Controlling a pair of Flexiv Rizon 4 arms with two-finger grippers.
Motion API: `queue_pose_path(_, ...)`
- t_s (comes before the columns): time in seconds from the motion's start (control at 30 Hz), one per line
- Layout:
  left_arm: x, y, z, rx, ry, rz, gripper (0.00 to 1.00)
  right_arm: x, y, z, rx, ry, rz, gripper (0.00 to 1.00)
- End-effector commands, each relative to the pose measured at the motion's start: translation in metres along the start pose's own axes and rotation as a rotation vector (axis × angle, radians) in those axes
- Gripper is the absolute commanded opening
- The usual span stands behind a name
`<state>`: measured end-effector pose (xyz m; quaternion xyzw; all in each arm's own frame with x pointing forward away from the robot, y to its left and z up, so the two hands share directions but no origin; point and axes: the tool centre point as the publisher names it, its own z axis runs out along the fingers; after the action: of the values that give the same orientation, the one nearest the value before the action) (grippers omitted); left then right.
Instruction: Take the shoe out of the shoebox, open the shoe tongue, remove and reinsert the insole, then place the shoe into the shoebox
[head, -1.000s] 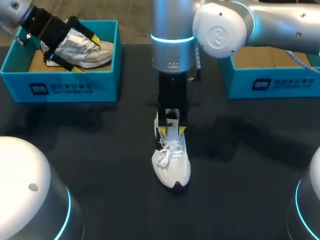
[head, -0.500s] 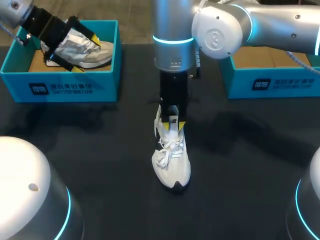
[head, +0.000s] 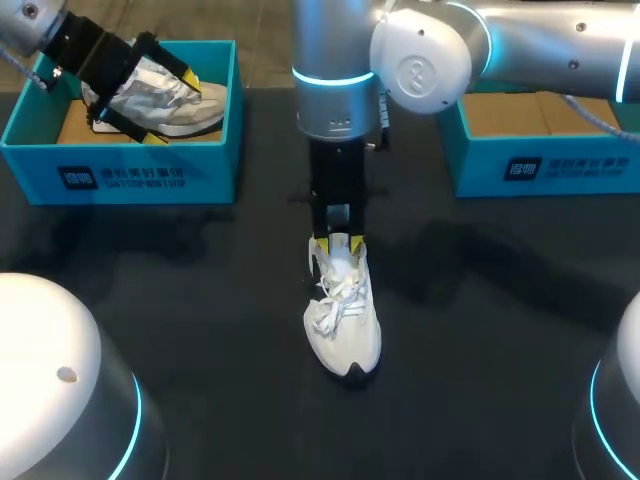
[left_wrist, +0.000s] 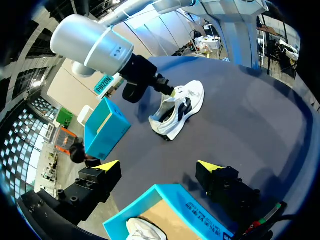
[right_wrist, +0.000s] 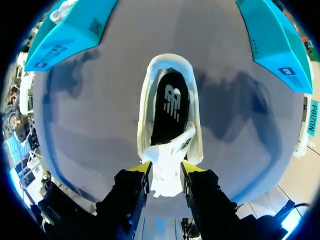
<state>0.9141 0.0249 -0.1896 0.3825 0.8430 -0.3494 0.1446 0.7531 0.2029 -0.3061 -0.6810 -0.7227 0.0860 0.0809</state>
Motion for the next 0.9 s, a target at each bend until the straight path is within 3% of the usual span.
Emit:
queue_pose_path(0.03,0.0,0.0,-0.001,-0.002,0.003,0.0,1.0,0.001,0.001,0.003,-0.001,0.001,-0.005,0.36)
queue_pose_path(0.37,0.0,0.0,-0.001,-0.002,0.003,0.0,1.0,-0.007,0.02,0.027,0.038,-0.046,-0.002,0.34)
queue_pose_path(0.63,0.0,0.0,-0.001,-0.002,0.003,0.0,1.0,-0.008,0.024,0.023,0.008,-0.062,-0.017,0.37)
queue_pose_path(0.83,0.0,0.0,-0.001,-0.002,0.003,0.0,1.0,-0.007,0.018,0.004,-0.086,-0.048,-0.06,0.4)
queue_pose_path(0.9,0.0,0.0,-0.001,-0.002,0.003,0.0,1.0,-0.006,0.02,-0.003,-0.155,-0.046,-0.146,0.4)
